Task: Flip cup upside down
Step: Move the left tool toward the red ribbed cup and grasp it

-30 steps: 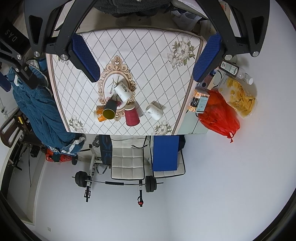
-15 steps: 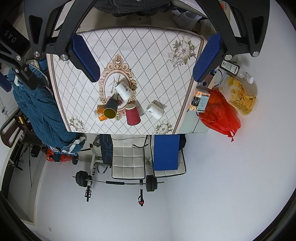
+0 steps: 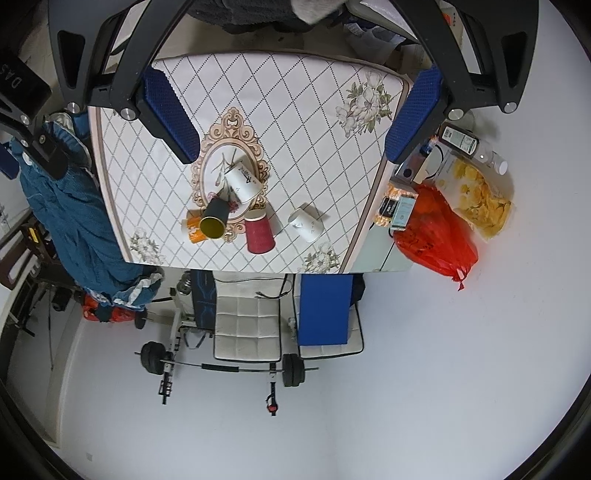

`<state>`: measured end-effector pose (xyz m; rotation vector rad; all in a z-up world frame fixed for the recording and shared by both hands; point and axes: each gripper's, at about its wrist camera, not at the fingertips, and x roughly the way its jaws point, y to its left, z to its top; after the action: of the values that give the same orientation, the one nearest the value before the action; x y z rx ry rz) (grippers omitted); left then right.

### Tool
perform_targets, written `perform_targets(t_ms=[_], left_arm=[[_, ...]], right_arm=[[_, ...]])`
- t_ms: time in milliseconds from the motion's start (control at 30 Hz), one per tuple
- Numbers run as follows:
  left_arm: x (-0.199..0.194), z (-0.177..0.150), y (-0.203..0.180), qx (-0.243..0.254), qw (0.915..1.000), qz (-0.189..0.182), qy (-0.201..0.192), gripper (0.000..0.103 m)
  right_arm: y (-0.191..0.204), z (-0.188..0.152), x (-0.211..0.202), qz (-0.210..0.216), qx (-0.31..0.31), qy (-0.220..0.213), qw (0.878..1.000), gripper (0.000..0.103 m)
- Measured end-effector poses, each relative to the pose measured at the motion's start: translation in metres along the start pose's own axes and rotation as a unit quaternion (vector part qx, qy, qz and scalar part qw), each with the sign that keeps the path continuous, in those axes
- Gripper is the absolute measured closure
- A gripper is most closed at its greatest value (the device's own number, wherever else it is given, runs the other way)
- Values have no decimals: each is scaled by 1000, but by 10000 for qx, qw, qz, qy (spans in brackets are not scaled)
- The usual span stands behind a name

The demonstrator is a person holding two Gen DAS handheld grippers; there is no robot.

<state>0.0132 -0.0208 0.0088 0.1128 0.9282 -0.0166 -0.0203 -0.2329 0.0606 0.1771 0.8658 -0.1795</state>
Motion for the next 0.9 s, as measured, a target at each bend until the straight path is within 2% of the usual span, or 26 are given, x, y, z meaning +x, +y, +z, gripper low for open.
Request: perform_targets(t_ms=[133, 433, 667, 900], left_arm=[[31, -5, -1, -141, 9994, 127, 279, 0], [105, -26, 6, -433, 9935, 569, 881, 0], [163, -35, -2, -258, 9871, 673, 1430, 0], [224, -27, -8, -18, 9799, 578, 1911, 0]], right_arm=[[-7, -7, 31, 19, -41, 249, 9997, 0], [-20, -37, 139, 32, -220, 1167, 9929, 0], [-19, -74, 220, 47, -331, 1834, 9825, 0], [-9, -95, 278, -55, -342, 2366, 9710, 0]])
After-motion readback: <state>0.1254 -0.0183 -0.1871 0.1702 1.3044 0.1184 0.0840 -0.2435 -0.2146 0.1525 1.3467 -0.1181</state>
